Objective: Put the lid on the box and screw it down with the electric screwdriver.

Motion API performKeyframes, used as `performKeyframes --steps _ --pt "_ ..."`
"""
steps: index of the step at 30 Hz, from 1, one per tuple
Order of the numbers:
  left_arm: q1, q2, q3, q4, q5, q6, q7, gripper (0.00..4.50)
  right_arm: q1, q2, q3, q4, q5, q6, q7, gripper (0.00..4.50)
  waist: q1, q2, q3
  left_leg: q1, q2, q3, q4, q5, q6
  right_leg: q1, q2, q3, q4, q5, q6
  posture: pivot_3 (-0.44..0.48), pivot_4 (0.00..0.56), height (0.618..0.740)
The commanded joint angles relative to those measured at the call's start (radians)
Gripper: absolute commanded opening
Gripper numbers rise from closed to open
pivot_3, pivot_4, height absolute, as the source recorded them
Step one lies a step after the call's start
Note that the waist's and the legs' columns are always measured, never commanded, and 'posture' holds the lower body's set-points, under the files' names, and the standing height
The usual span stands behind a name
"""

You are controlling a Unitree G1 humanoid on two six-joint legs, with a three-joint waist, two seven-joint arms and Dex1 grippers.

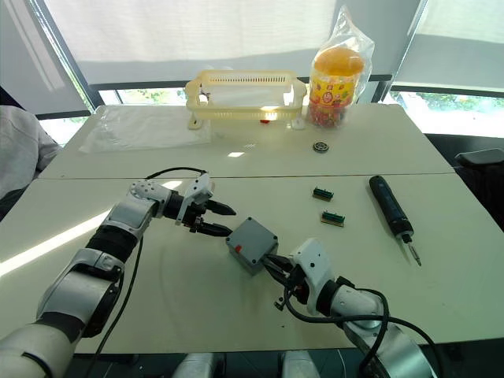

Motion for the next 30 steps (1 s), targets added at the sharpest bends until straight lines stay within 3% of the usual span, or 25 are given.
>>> performKeyframes --steps 1,30 --pt "-0.008 0.003 0.019 -0.013 -0.004 -0.020 0.023 3.18 -0.008 0.011 -0.006 -0.019 -0.002 -0.023 0.005 0.48 0.000 0.000 0.000 0.000 0.000 0.000 0.000 0.000 0.000 0.000 0.000 0.000 0.000 0.000 0.000 0.000 0.150 0.740" --pt "-0.032 -0.037 0.022 0.042 0.023 -0.058 0.100 3.18 0.004 0.020 -0.021 -0.017 -0.012 -0.031 0.012 0.48 0.000 0.000 0.000 0.000 0.000 0.000 0.000 0.000 0.000 0.000 0.000 0.000 0.000 0.000 0.000 0.000 0.150 0.740"
